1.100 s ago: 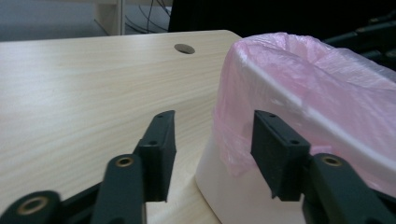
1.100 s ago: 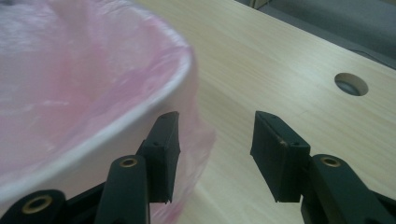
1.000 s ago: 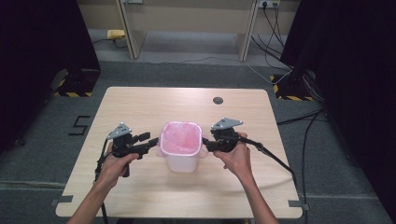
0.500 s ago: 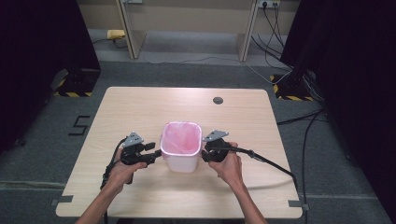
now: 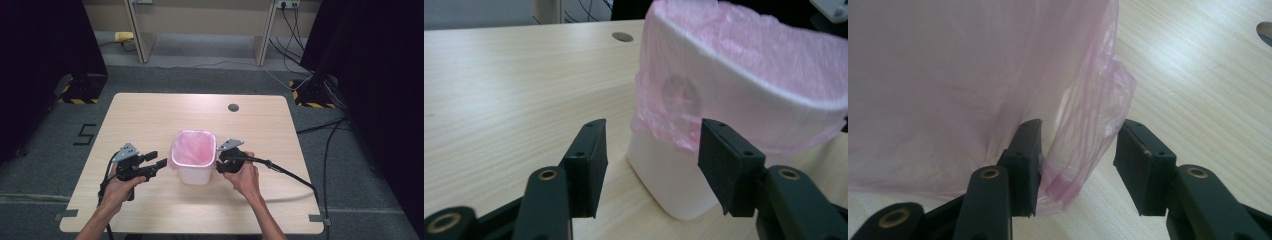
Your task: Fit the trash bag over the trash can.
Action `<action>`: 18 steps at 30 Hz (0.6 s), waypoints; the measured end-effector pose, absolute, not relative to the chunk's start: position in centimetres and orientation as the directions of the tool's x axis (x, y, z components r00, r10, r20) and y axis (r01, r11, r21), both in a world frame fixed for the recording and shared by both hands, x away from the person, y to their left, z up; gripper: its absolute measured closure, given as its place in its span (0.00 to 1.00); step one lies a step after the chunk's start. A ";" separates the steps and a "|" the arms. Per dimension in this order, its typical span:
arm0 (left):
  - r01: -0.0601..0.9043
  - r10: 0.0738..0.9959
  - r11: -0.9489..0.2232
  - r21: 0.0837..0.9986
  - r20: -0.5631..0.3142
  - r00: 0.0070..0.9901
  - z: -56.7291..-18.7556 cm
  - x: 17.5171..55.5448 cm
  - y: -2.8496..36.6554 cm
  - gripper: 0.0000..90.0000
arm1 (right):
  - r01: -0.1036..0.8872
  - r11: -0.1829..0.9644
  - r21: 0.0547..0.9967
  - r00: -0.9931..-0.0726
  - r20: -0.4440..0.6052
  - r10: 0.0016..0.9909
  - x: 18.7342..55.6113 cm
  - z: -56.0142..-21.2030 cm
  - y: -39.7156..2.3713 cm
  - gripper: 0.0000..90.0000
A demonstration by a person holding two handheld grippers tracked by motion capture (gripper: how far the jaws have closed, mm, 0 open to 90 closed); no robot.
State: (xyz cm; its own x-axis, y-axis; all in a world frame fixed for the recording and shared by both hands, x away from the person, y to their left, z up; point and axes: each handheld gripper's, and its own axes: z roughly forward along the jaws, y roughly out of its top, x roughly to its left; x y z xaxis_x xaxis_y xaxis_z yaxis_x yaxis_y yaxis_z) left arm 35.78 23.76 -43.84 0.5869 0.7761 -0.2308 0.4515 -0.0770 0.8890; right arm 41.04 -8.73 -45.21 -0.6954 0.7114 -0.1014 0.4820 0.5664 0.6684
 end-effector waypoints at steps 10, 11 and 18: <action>0.535 0.777 -0.058 0.843 -0.298 0.554 -44.6 37.5 21.6 0.47 | 0.479 0.575 0.663 -0.699 -0.108 0.707 41.0 -45.4 -8.7 0.60; 0.524 0.790 -0.100 0.846 -0.253 0.559 -44.8 37.6 21.4 0.48 | 0.479 0.580 0.659 -0.698 -0.116 0.707 41.0 -45.4 -8.6 0.60; 0.513 0.812 -0.229 0.827 -0.128 0.569 -46.5 38.1 20.3 0.49 | 0.490 0.585 0.646 -0.695 -0.116 0.710 41.3 -45.8 -8.6 0.60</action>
State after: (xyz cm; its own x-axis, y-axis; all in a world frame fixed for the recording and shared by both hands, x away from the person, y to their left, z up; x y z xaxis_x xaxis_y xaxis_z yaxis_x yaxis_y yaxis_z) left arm 38.10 20.33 -46.55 0.5691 0.8122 -0.1284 0.5129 -0.2286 0.8274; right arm 41.25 -8.56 -45.76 -0.6949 0.7097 -0.1157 0.4904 0.5855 0.6455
